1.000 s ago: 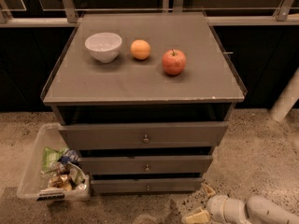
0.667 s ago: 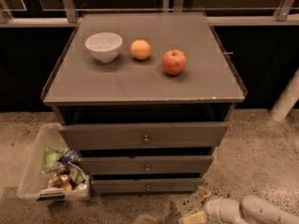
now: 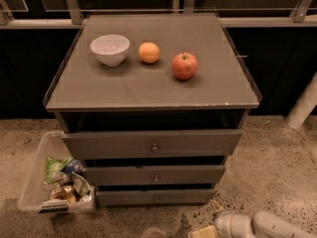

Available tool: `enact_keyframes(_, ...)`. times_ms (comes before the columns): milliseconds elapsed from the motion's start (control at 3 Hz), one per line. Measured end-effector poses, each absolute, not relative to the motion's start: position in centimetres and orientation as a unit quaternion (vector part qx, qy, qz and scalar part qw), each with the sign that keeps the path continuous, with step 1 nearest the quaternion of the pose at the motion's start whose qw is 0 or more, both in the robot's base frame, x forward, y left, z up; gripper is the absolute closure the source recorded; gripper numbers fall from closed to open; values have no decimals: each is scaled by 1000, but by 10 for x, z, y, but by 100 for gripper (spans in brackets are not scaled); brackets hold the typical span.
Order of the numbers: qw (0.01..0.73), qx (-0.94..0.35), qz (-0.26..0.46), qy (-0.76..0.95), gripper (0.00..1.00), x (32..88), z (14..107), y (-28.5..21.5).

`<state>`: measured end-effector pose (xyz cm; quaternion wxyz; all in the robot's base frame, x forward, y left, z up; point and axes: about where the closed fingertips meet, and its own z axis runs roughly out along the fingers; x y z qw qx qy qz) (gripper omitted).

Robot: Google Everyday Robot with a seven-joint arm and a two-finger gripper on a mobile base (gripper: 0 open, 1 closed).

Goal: Open bottom drawer

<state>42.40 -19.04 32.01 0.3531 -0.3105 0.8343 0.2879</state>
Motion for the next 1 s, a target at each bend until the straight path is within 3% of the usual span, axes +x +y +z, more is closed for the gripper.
enact_keyframes(667,371,-298,282,833,0,459,269,-185)
enact_keyframes(1000,392,-302,278,823,0,506,243,-179)
